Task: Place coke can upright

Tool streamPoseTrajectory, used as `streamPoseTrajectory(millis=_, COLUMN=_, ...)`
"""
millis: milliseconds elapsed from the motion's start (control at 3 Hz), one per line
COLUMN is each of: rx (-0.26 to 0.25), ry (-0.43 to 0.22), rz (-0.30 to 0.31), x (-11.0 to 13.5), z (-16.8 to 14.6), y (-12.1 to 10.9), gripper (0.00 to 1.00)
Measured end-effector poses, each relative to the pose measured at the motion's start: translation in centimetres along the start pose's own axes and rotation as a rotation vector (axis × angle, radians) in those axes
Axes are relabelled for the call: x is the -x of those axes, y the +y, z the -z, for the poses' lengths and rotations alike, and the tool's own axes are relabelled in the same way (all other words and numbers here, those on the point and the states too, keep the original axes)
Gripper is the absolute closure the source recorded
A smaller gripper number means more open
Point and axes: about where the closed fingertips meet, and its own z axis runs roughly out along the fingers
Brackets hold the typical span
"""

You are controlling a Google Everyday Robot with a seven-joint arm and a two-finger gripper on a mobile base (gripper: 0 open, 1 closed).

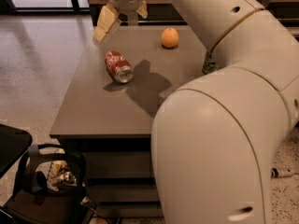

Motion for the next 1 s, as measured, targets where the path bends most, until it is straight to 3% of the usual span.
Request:
streamPoseTrajectory(millis=333, rx=0.057, ry=0.051, rz=-0.021, x=-0.4, z=-3.3, y=1.5, gripper=0.00)
streamPoseTrajectory(millis=667, rx=0.111, ry=0.084, rz=-0.082, x=-1.1, z=-5.9, y=2.2, gripper=0.00)
streamPoseTrajectory(millis=1000, rx=0.118, ry=0.116, rz=-0.148, x=-0.9, z=-8.1, y=2.4, gripper=0.00)
